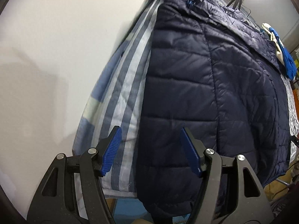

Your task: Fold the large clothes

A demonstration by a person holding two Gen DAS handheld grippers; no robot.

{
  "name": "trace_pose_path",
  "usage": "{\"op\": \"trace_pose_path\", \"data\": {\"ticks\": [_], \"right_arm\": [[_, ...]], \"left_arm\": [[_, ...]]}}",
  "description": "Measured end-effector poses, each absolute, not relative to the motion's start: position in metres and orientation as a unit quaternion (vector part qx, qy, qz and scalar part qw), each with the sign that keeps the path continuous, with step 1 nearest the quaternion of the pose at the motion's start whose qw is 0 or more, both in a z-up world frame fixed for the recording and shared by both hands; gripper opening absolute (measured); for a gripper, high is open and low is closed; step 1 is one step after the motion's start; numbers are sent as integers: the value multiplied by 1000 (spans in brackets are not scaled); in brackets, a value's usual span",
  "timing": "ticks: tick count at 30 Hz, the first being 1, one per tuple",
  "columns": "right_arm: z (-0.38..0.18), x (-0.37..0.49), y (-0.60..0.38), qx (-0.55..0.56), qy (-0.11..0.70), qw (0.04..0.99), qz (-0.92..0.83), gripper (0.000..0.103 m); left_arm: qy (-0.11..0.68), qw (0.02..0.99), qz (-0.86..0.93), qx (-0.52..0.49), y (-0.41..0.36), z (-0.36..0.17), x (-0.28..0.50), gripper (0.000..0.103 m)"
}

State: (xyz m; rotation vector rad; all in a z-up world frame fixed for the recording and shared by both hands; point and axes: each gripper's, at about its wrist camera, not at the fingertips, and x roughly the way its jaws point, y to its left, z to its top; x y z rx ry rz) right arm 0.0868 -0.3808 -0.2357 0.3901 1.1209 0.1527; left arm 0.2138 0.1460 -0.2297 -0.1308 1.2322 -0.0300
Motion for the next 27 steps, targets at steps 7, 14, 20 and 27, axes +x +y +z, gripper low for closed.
{"op": "trace_pose_path", "data": {"ticks": [7, 14, 20, 27], "right_arm": [[-248, 79, -371, 193, 532, 818, 101, 61], [-249, 79, -366, 214, 533, 807, 140, 56], [-251, 83, -345, 194, 543, 799, 171, 52], [-256, 89, -332, 197, 554, 786, 192, 22]], "left_arm": [[587, 806, -22, -75, 151, -238, 205, 67], [588, 803, -36, -93, 150, -239, 189, 48], [586, 805, -56, -82, 140, -239, 180, 24], [561, 822, -65, -74, 124, -225, 178, 3]]}}
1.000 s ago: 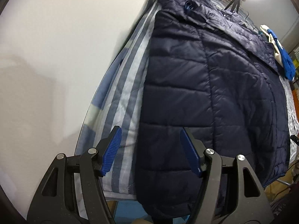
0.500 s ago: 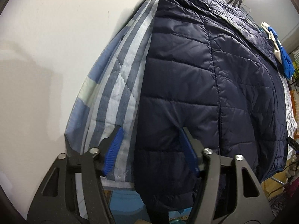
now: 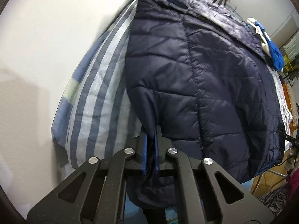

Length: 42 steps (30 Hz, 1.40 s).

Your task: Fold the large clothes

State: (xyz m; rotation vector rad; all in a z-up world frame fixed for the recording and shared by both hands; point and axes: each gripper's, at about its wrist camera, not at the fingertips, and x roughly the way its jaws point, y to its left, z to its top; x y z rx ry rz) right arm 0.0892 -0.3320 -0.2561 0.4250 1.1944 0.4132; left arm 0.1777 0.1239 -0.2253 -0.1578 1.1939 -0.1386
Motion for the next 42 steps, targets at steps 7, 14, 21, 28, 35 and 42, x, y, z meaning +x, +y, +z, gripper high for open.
{"op": "trace_pose_path", "data": {"ticks": [7, 14, 21, 28, 35, 42], "right_arm": [[-232, 90, -325, 216, 517, 801, 210, 3], [-182, 98, -339, 281, 432, 828, 221, 2], [-135, 128, -342, 288, 375, 858, 202, 1], [-103, 166, -351, 296, 349, 872, 174, 1], [-88, 219, -362, 281, 349, 884, 135, 1], [-97, 299, -377, 292, 360, 882, 92, 1]], "left_arm": [[506, 849, -92, -118, 123, -184, 176, 2], [453, 869, -101, -170, 131, -142, 193, 1], [415, 887, -92, -183, 122, -101, 230, 1], [369, 917, -81, -126, 89, -49, 270, 1], [340, 932, -80, -100, 69, -30, 329, 1], [343, 933, -58, -97, 63, -56, 408, 1]]}}
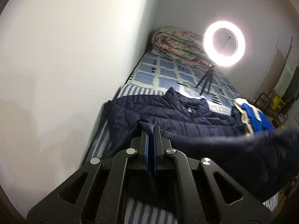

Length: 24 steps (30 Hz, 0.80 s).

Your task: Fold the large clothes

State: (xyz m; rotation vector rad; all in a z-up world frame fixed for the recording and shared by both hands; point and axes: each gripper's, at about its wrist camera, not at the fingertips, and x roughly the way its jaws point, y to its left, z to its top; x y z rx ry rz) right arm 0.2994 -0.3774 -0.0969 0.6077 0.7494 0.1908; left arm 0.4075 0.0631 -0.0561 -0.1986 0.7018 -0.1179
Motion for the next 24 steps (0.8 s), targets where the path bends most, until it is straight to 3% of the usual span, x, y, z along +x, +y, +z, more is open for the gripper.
{"op": "trace_pose_path", "data": {"ticks": [15, 19, 23, 24], "right_arm": [[-194, 461, -369, 214, 457, 863, 4, 5], [-200, 463, -378, 218, 467, 857, 35, 16], [-186, 442, -395, 239, 446, 860, 72, 25], [-182, 437, -397, 234, 440, 864, 75, 33]], "left_arm": [[419, 907, 17, -44, 62, -182, 548, 1], [410, 912, -4, -27, 62, -178, 549, 16], [381, 924, -32, -27, 66, -155, 539, 51], [365, 930, -35, -19, 66, -148, 533, 53]]}}
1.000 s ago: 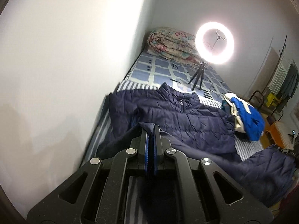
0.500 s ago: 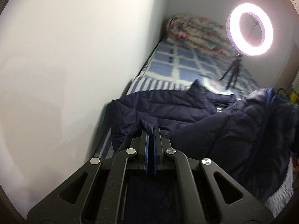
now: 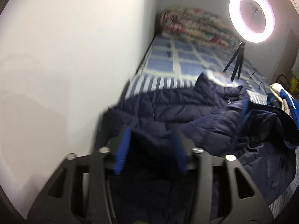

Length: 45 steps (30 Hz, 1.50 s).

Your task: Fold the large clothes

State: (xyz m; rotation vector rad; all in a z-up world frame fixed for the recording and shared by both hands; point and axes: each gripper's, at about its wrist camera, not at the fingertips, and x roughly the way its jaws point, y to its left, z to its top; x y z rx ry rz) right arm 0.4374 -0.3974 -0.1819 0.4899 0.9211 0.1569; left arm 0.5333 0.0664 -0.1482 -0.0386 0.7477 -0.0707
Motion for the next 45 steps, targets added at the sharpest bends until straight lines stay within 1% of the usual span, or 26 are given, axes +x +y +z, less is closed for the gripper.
{"op": "trace_pose_path", "data": {"ticks": [1, 3, 5, 6, 7, 9, 11, 18, 20, 22, 24, 30, 31, 32, 33, 34, 36, 37, 39, 40, 42, 45], "right_arm": [[-175, 428, -401, 222, 427, 873, 80, 42], [-162, 412, -403, 187, 401, 893, 80, 45], [-151, 398, -396, 117, 377, 915, 87, 53], [-149, 395, -393, 89, 373, 920, 85, 63], [-149, 394, -388, 58, 370, 924, 80, 68], [-152, 397, -379, 25, 374, 923, 85, 68], [-156, 404, -365, -9, 380, 921, 81, 68], [-167, 445, -323, -113, 378, 917, 61, 68], [-171, 460, -320, -118, 392, 911, 57, 71], [-178, 475, -321, -114, 411, 904, 45, 71], [-188, 485, -321, -111, 426, 897, 27, 71], [-210, 509, -319, -119, 456, 882, -3, 70], [-212, 512, -317, -123, 460, 879, -1, 66], [-214, 514, -316, -127, 465, 876, 1, 61], [-216, 516, -315, -130, 467, 874, 1, 46], [-218, 518, -314, -135, 471, 872, -1, 36], [-222, 521, -313, -145, 476, 867, -10, 31], [-223, 523, -314, -150, 476, 867, -20, 27], [-223, 529, -319, -149, 471, 868, -55, 25], [-221, 531, -322, -142, 469, 869, -68, 22], [-221, 537, -324, -137, 468, 869, -79, 22], [-225, 541, -317, -167, 471, 862, -83, 22]], "left_arm": [[349, 936, -43, -6, 66, -141, 525, 53], [334, 941, -59, 17, 63, -134, 517, 53], [324, 941, -72, 57, 59, -135, 511, 55], [325, 940, -72, 76, 57, -138, 511, 56], [330, 937, -73, 92, 54, -144, 513, 56], [350, 928, -71, 106, 52, -155, 523, 56], [364, 924, -71, 99, 50, -164, 534, 56], [390, 913, -60, 100, 42, -178, 577, 56], [397, 909, -58, 109, 37, -183, 590, 56], [401, 907, -59, 117, 31, -186, 599, 57], [408, 903, -51, 121, 25, -191, 612, 61], [428, 888, -25, 167, 1, -218, 646, 61], [430, 886, -19, 174, -2, -223, 648, 58], [431, 884, -17, 178, -3, -226, 650, 47], [434, 882, -15, 181, -5, -230, 652, 40], [434, 881, -7, 186, -6, -234, 655, 37], [431, 881, 15, 193, -5, -240, 660, 32], [425, 882, 38, 201, -2, -243, 667, 29], [419, 880, 80, 211, 2, -247, 675, 28], [414, 880, 96, 213, 6, -247, 680, 28], [403, 876, 137, 228, 11, -247, 688, 28], [387, 877, 148, 245, 13, -240, 688, 28]]}}
